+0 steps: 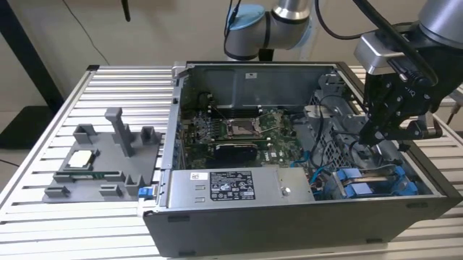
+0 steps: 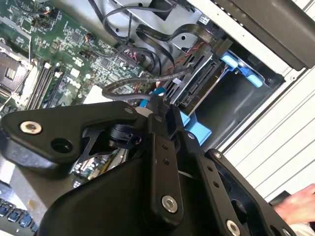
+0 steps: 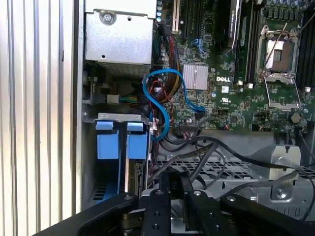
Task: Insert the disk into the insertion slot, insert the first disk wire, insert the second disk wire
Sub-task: 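Insert the first disk wire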
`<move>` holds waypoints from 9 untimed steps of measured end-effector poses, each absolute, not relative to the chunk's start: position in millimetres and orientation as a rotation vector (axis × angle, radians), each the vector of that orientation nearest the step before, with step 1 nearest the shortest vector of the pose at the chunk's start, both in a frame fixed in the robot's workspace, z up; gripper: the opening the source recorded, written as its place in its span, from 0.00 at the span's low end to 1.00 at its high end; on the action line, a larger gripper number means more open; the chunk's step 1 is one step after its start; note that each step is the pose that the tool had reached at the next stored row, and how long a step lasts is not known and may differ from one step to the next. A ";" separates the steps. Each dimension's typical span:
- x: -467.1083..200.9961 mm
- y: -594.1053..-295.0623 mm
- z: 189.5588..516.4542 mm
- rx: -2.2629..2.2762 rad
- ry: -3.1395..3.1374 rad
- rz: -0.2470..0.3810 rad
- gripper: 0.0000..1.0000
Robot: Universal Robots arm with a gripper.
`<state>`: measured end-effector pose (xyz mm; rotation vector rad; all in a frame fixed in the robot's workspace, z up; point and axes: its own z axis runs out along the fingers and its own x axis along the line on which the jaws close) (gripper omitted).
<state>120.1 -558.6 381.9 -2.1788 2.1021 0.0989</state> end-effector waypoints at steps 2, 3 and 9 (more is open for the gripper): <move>120.1 -558.6 381.9 -2.179 2.102 0.099 0.20; 120.1 -558.6 382.0 -2.179 2.103 0.098 0.20; 122.2 -558.7 380.9 -2.190 2.113 0.086 0.20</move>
